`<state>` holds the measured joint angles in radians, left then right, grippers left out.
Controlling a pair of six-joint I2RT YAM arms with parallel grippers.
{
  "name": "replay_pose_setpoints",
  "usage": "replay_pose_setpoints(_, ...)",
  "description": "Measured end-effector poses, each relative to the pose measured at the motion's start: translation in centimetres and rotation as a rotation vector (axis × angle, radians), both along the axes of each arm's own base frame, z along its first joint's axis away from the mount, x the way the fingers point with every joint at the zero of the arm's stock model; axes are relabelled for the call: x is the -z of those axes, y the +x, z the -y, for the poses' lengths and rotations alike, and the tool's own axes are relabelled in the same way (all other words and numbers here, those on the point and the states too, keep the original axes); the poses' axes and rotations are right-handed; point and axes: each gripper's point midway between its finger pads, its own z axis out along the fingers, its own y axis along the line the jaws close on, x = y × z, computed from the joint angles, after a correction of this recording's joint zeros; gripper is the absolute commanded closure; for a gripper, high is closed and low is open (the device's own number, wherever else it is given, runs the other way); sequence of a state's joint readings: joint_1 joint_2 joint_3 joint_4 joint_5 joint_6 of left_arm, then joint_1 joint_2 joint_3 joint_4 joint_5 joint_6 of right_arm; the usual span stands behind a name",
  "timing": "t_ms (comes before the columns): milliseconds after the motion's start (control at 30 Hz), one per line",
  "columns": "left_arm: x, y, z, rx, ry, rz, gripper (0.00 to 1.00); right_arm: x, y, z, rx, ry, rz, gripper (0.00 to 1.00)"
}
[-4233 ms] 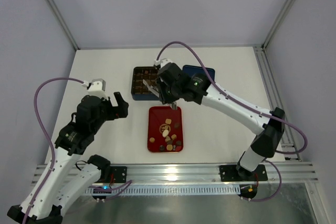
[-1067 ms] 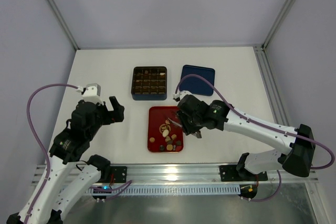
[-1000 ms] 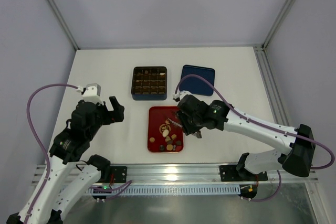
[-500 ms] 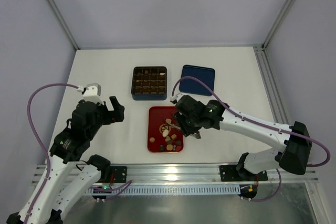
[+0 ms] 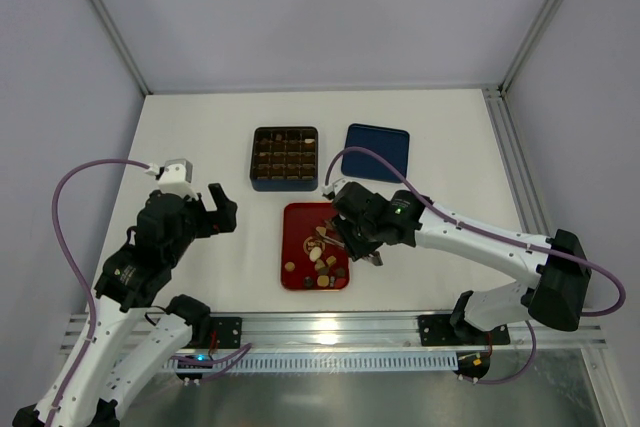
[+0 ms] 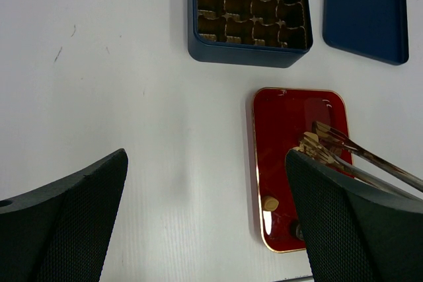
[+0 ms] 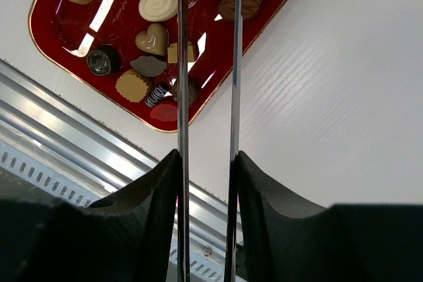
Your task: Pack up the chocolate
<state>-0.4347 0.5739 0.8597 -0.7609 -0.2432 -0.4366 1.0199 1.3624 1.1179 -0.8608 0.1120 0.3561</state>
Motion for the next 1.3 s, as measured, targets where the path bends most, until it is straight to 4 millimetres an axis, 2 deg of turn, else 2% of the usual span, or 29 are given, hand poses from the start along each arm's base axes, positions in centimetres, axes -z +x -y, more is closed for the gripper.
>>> replay_pose_setpoints(467,0.0,0.0,0.0,0.000,0.000,0.000,0.00,0.4,0.1,-0.2,-0.003,-0.016,-0.012,0.64)
replay_pose_setpoints(733,0.0,0.0,0.0,0.000,0.000,0.000,0.00,0.4,0.2,-0.5,-0.003,-0.018,-0.013,0.57)
replay_pose_setpoints(900,0.0,0.0,0.0,0.000,0.000,0.000,0.00,0.7,0.3,-0.5,-0.004,-0.029,-0.019,0.56)
replay_pose_setpoints(1300,-0.1,0.0,0.0,0.000,-0.001,0.003,0.00,0.6,0.6,-1.1,-0.003,-0.027,-0.018,0.62)
